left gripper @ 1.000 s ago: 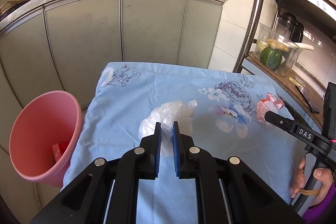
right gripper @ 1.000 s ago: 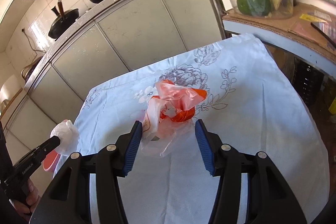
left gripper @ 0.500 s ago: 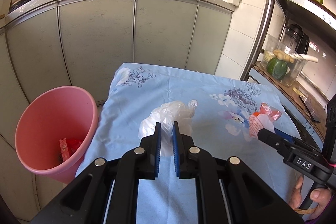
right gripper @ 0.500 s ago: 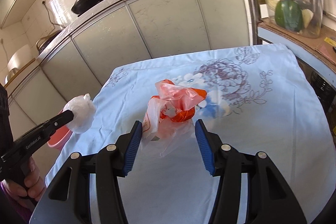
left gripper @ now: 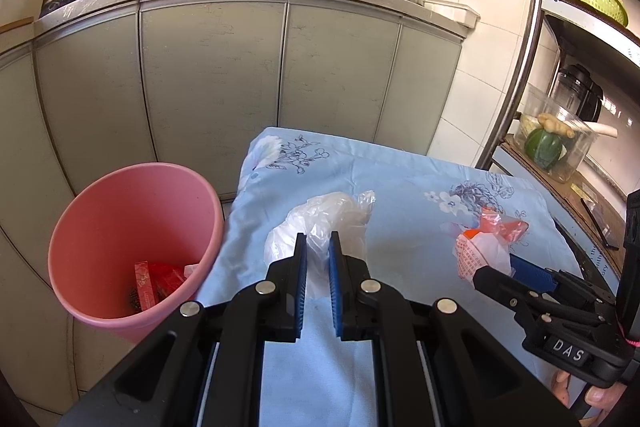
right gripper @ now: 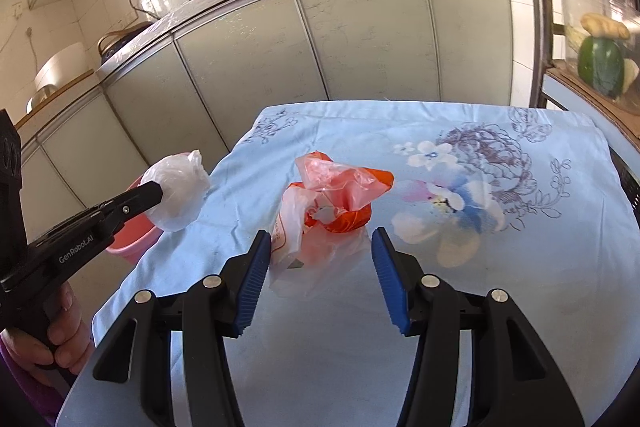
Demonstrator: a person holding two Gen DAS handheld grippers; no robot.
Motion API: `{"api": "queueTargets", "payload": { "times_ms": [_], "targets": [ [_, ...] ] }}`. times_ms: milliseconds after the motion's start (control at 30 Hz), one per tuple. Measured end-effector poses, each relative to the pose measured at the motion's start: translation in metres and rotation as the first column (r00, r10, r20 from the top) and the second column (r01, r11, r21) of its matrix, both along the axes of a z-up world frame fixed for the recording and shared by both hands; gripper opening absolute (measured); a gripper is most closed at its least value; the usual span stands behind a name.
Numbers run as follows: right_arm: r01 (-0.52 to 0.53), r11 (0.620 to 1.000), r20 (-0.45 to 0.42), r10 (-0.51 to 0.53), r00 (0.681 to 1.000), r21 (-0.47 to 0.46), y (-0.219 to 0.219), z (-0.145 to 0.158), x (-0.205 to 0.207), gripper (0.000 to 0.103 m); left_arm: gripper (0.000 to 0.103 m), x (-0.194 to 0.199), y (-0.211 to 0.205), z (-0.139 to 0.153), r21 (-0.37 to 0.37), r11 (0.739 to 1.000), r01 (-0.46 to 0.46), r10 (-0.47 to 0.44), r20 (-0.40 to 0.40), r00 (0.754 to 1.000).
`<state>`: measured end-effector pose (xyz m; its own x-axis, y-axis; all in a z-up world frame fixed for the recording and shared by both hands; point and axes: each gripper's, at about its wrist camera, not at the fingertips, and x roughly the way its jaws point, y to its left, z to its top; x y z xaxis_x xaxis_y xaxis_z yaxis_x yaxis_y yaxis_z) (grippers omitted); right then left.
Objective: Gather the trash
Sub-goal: 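Carry the white bag and orange-and-white bag over the pink bin and release both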
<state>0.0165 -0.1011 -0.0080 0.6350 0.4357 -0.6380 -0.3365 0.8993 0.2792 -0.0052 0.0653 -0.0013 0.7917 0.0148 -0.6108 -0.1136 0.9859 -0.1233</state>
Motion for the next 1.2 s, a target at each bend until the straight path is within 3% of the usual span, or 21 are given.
{"api": "queueTargets", "payload": {
  "times_ms": [633,1200],
  "targets": [
    [-0.149,0.989,0.053,0.15,0.987,-0.022,0.065,0.023,0.005,0.053,0.01,-0.016,0.039,0.005,0.001,0.991,-0.137,0.137,0.03,0.99],
    [-0.31,0.95,0.071,0.312,0.947,-0.045,0.145,0.029,0.016,0.053,0.01,-0.027,0.098,-0.002,-0.014,0.952,-0.307,0.307,0.019,0.951]
  ]
}}
